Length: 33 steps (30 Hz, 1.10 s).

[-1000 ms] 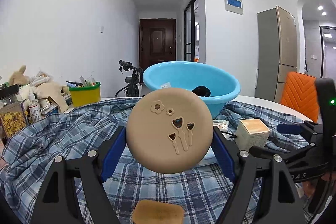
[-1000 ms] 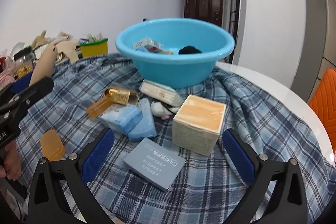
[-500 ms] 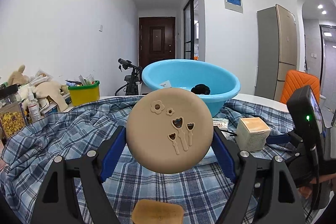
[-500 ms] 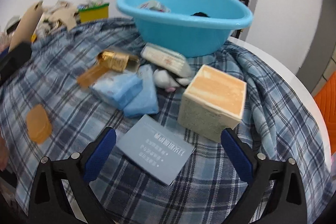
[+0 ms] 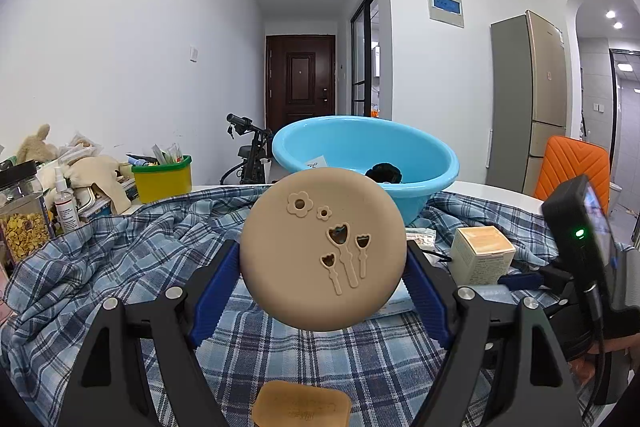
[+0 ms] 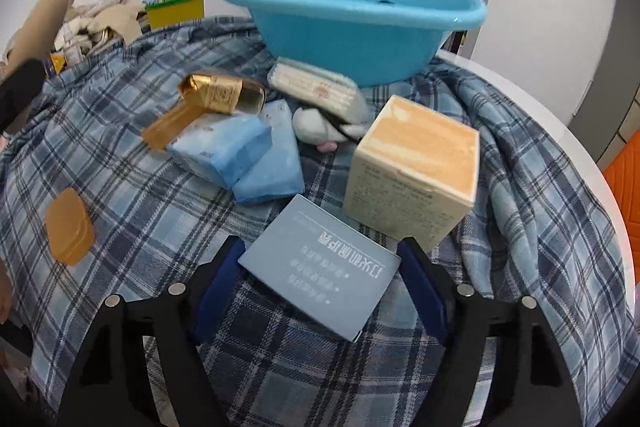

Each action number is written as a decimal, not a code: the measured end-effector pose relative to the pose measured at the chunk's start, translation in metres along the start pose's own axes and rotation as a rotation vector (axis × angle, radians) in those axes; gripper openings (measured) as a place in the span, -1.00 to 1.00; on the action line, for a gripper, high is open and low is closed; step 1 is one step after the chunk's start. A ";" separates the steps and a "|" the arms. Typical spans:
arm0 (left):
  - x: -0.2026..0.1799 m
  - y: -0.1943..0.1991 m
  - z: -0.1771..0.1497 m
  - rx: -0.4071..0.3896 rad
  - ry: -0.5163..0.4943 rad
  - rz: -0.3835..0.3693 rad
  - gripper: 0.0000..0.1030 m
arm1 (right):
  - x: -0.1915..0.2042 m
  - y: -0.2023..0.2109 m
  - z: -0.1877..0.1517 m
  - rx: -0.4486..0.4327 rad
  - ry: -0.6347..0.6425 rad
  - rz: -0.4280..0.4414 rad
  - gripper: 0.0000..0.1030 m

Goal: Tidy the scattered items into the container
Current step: 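Close the right tool on the grey-blue card box while left holds the coaster, then carry the coaster and grey-blue box over the blue basin with both tools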

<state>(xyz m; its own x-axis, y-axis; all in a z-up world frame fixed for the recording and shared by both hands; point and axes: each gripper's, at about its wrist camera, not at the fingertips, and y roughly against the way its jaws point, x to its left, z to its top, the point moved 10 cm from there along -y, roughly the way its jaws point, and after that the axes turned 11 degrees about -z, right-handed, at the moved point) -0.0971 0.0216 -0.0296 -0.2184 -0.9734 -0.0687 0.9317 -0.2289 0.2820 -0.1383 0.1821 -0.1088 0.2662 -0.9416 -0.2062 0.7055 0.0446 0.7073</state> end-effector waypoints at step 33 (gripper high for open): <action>0.017 -0.008 0.024 0.033 0.034 0.053 0.59 | -0.050 0.105 0.038 -0.460 -0.200 -0.122 0.50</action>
<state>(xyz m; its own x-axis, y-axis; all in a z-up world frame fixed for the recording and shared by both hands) -0.1149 0.0068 -0.0101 -0.1580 -0.9838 -0.0852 0.9315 -0.1771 0.3176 -0.1028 0.2213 0.0014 0.0646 -0.9926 -0.1032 0.9516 0.0302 0.3060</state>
